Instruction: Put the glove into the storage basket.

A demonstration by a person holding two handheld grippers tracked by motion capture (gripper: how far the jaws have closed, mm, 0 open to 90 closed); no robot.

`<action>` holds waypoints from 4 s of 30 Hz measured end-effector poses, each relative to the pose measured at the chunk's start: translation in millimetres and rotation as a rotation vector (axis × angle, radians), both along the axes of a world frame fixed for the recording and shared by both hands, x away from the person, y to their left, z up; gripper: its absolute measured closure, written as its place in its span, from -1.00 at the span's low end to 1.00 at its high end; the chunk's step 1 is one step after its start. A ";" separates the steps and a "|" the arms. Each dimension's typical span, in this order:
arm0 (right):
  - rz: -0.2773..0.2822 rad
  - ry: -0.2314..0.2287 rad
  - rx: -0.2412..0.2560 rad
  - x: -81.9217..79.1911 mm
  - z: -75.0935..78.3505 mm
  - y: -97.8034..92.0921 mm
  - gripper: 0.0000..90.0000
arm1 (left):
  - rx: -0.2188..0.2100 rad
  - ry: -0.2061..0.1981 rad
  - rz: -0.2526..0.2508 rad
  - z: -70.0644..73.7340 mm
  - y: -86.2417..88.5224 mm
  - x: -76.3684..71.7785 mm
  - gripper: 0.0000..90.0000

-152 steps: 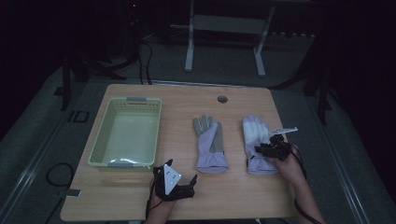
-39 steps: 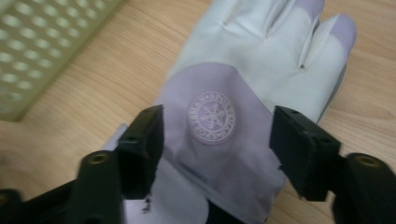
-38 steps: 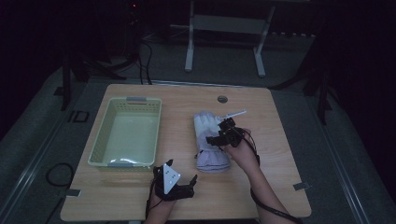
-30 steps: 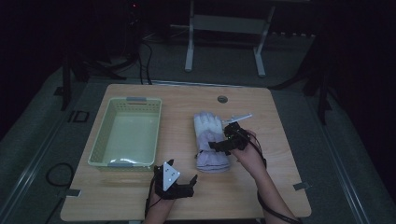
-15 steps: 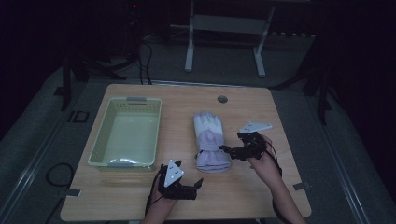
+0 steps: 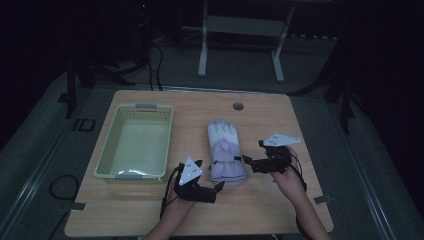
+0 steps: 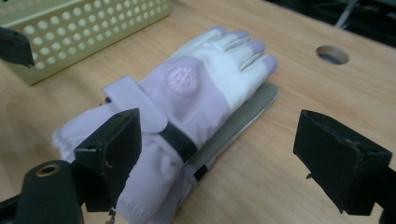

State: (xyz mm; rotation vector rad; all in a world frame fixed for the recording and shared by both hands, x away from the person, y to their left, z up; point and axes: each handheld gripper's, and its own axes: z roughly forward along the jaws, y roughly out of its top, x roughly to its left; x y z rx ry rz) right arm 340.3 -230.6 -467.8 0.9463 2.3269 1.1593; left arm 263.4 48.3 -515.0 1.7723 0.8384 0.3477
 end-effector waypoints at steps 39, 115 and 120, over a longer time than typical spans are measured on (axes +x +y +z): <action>-0.110 0.196 0.093 50.2 -59.7 18.3 -0.49 | 0.129 0.341 0.169 -26.0 -19.6 53.7 -0.56; -0.153 0.224 0.199 31.8 10.5 57.9 0.75 | 0.191 0.370 -0.111 53.5 14.0 77.5 0.64; -0.151 0.209 0.205 31.5 21.4 68.1 0.75 | 0.209 0.363 -0.104 63.4 21.4 77.6 0.64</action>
